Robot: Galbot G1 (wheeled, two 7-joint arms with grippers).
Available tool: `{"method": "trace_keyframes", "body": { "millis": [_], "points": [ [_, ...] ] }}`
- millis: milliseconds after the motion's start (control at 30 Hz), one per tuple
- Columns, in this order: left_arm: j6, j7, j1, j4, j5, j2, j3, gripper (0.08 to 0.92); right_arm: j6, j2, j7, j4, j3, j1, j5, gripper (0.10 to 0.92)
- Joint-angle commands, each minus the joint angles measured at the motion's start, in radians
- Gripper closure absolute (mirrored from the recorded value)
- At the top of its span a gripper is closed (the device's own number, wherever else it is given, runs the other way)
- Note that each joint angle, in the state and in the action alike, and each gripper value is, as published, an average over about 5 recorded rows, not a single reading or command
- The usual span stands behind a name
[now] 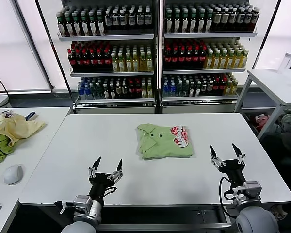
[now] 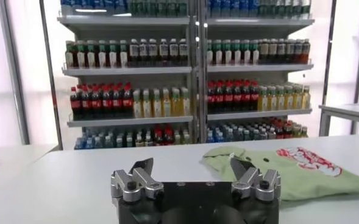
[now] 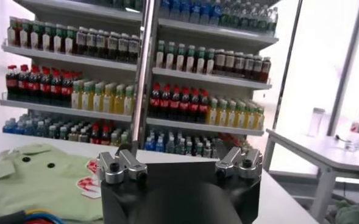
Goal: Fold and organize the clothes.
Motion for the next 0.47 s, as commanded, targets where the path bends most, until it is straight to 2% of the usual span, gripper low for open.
{"method": "trace_keyframes", "body": {
  "millis": [33,467],
  "points": [
    [-0.005,0.015,0.062,-0.053,0.022,0.0,-0.011,0.177,0.024,0.006,0.029,0.077,0.036,-0.076,-0.012,0.203],
    [-0.007,0.052,0.083,-0.085,0.018,-0.001,-0.033,0.177,0.055,0.019,0.053,0.09,0.023,-0.078,-0.04,0.203]
  ]
}}
